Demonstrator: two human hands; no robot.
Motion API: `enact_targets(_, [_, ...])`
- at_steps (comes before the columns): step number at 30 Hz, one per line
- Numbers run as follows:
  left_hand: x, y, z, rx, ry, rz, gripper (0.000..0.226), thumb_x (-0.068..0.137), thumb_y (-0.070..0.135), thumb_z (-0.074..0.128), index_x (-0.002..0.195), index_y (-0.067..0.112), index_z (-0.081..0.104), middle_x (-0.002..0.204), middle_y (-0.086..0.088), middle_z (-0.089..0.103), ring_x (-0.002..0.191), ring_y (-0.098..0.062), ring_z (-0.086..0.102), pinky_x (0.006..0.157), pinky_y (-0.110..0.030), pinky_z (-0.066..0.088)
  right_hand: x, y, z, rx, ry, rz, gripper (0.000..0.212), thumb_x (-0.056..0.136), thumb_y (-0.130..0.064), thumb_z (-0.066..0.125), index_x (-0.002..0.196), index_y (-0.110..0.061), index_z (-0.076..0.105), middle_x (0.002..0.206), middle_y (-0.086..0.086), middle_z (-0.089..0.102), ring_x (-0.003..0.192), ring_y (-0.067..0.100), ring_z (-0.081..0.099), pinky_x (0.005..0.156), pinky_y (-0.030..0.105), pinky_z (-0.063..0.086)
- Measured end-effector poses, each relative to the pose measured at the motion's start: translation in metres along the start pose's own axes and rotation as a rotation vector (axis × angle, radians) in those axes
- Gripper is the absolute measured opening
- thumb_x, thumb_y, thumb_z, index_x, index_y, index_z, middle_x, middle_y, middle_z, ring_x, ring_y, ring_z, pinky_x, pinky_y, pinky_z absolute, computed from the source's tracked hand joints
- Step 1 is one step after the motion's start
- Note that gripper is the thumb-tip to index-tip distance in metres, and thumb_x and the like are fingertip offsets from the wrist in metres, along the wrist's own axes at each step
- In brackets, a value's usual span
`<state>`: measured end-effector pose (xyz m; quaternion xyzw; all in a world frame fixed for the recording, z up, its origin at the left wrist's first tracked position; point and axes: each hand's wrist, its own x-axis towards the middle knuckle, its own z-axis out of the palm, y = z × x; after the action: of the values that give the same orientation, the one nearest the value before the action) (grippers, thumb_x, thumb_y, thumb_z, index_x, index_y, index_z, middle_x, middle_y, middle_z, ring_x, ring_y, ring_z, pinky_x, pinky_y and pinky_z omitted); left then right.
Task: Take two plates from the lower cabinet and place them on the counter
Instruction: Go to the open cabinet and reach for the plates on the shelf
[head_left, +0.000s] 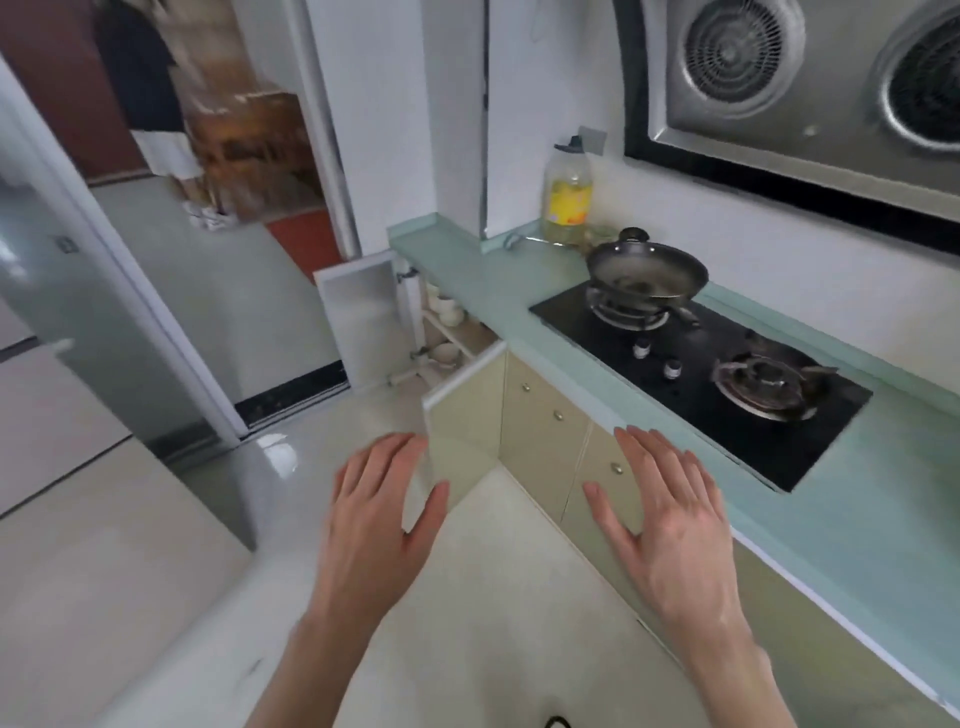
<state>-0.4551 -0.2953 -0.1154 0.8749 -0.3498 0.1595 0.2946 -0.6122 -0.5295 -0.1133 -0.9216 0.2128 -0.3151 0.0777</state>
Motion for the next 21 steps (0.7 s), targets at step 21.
enact_targets(21, [0.210,-0.260,0.018,0.148,0.019,-0.161,0.048,0.100,0.045,0.056,0.141,0.019,0.058,0.138,0.008,0.060,0.133,-0.015,0.053,0.116,-0.023,0.029,0.269,-0.165,0.263,0.145,-0.113,-0.137,0.064,0.100,-0.058,0.044,0.144,-0.014,0.057,0.146,0.001,0.059,0.140,0.024,0.051,0.123,0.040,0.025])
